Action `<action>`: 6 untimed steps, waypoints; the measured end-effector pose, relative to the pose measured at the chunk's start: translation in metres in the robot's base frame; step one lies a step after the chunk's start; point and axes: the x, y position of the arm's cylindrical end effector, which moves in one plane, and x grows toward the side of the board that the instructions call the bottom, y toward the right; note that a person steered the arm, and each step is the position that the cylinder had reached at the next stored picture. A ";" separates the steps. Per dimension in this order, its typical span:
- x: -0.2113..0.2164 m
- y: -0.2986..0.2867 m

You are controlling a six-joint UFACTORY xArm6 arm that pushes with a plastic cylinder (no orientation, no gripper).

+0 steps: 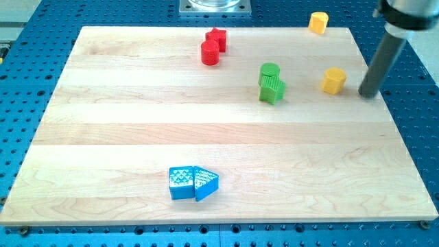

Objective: Move the yellow hexagon to the bottom left of the yellow heart

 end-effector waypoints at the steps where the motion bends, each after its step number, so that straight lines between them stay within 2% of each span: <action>1: -0.013 -0.055; 3: -0.125 -0.064; 6: -0.132 -0.064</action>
